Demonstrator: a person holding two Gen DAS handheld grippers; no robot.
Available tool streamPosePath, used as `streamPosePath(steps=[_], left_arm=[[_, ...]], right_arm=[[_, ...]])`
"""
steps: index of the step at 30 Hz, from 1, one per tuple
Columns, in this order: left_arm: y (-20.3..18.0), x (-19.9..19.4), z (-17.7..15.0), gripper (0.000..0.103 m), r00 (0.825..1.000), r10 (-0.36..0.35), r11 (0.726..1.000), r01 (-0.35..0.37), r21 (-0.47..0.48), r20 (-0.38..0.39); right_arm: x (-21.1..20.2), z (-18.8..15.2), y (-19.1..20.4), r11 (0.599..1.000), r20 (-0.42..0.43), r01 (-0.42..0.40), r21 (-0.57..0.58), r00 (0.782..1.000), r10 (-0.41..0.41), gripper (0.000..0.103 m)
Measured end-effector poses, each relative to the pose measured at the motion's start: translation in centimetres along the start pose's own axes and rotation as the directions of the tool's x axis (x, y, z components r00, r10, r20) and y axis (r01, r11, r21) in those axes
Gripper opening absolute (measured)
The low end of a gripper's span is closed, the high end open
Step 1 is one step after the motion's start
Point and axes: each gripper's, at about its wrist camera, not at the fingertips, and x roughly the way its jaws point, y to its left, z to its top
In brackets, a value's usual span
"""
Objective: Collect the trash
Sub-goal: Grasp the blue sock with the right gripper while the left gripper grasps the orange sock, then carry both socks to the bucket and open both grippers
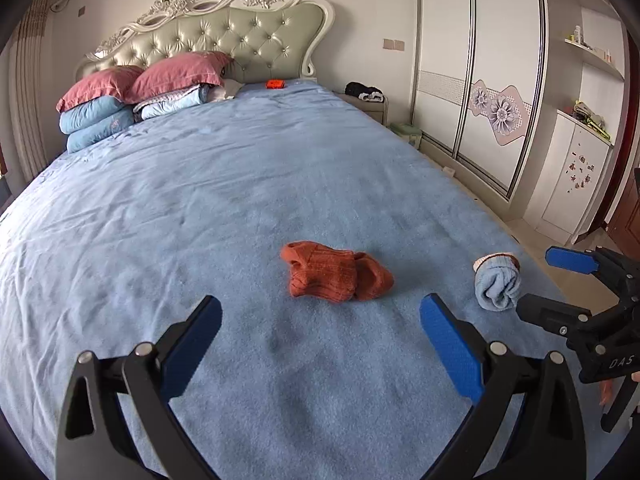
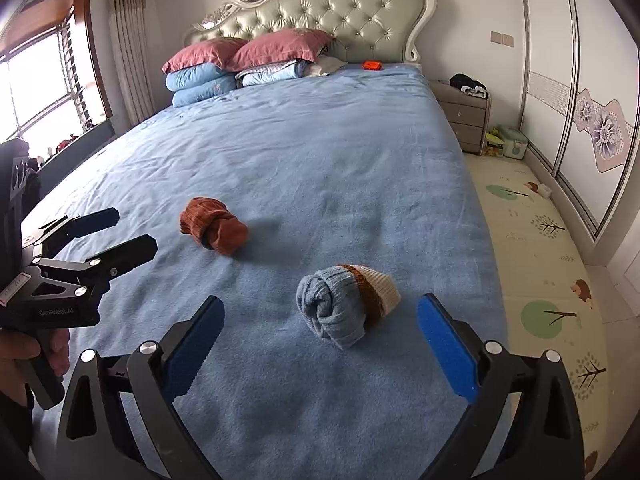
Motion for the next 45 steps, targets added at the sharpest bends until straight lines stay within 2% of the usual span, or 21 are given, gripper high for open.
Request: streamPosePath(steps=[3,6,9,12,18,19,21,23,26,32,38,41,45], left_arm=[[0.3,1.3,0.3,0.099,1.0,-0.009,1.0,0.009,-0.012,-0.024],[0.2,2.1,0.3,0.099,0.999,-0.021,1.0,0.02,-0.015,-0.041],[-0.1,2.7,0.4,0.099,0.999,-0.019,1.0,0.019,-0.003,-0.045],[-0.2,3.7,0.7,0.099,0.997,-0.035,0.999,0.035,-0.008,-0.067],[0.3,6.7,1.7,0.099,0.993,-0.007,0.999,0.003,-0.034,-0.119],[0.3,7.2,1.9,0.095,0.991,-0.01,0.999,0.005,-0.042,-0.131],[0.0,8.2,2.1,0.082,0.987,-0.023,0.999,0.016,-0.044,-0.158],[-0.9,8.8,2.2,0.054,0.983,-0.036,0.999,0.033,-0.018,-0.182],[-1.9,8.4,2.1,0.037,0.987,0.015,1.0,-0.011,0.027,-0.161],[-3.1,4.8,1.7,0.035,0.995,0.0,0.999,0.004,0.036,-0.104],[-5.1,-1.1,0.7,0.035,0.997,-0.067,0.995,0.07,0.07,-0.049],[-6.4,-4.2,-0.1,0.035,0.995,-0.101,0.99,0.103,0.093,-0.021],[-8.7,-8.2,-1.4,0.035,0.982,-0.187,0.975,0.187,0.119,-0.007]], right_arm=[[1.7,0.3,-0.4,1.0,-0.052,-0.002,-0.018,0.999,0.001,0.075],[3.1,0.5,-1.1,1.0,-0.092,0.026,-0.009,0.995,-0.027,0.072],[4.0,0.5,-1.8,0.998,-0.144,-0.046,0.038,0.988,0.051,0.039],[3.0,0.6,-1.6,0.997,-0.116,-0.06,0.041,0.991,0.065,0.034],[0.3,1.1,-1.4,0.992,-0.039,-0.105,0.064,0.993,0.108,0.034],[0.0,1.1,-1.4,0.991,-0.033,-0.113,0.069,0.993,0.115,0.034],[-0.6,1.2,-1.3,0.99,-0.025,-0.122,0.07,0.992,0.124,0.034],[-1.1,1.3,-1.1,0.989,-0.027,-0.132,0.066,0.991,0.134,0.034],[-2.1,1.1,-0.5,0.991,-0.016,-0.129,0.035,0.991,0.13,0.034],[-4.5,0.6,-0.1,0.993,0.018,-0.118,0.007,0.993,0.118,0.034],[-8.0,-1.0,-0.1,0.992,0.053,-0.126,0.02,0.991,0.125,0.034],[-11.0,-2.2,0.1,0.995,0.101,-0.102,0.005,0.99,0.101,0.034],[-15.4,-3.9,0.4,0.997,0.159,-0.078,-0.02,0.984,0.08,0.034]])
